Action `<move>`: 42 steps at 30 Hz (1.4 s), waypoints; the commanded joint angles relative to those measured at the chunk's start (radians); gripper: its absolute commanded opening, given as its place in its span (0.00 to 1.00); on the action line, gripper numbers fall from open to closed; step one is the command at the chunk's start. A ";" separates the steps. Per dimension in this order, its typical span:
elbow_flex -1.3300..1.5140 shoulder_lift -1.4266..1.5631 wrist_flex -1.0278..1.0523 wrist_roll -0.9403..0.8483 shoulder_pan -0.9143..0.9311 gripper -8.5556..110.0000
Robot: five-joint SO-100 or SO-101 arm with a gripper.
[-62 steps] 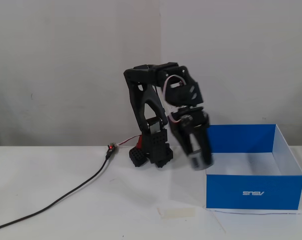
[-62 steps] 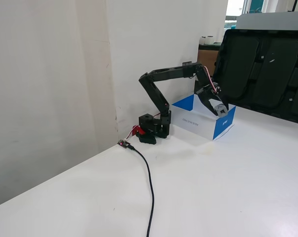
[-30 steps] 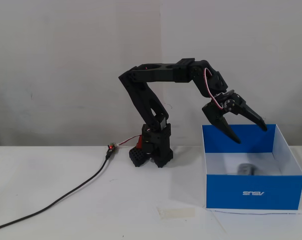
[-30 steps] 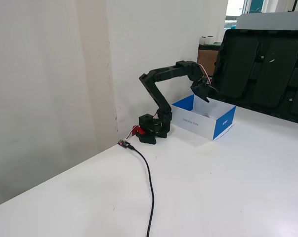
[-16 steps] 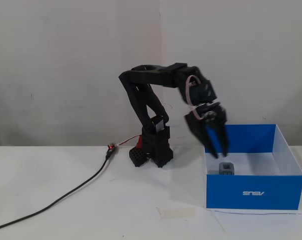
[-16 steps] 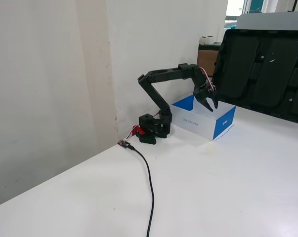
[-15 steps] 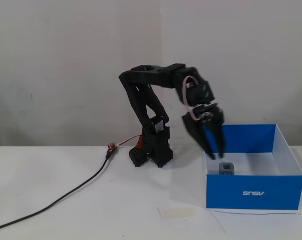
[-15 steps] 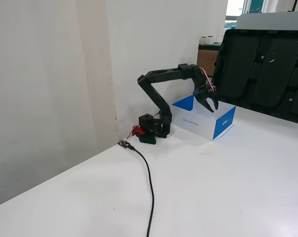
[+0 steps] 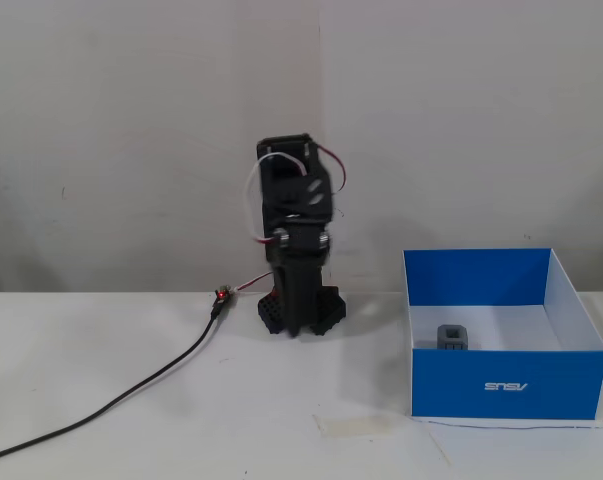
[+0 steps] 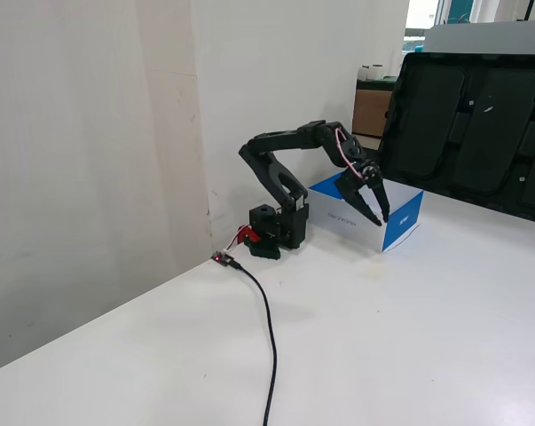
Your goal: Pick the gray block and keep it in the box.
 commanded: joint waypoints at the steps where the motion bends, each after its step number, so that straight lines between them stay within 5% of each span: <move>1: 0.101 0.133 -0.087 -0.006 0.147 0.07; 19: 0.641 0.689 -0.183 0.018 0.222 0.07; 32: 0.859 1.081 0.000 0.003 0.216 0.07; 42: 0.896 1.094 0.029 0.037 0.247 0.07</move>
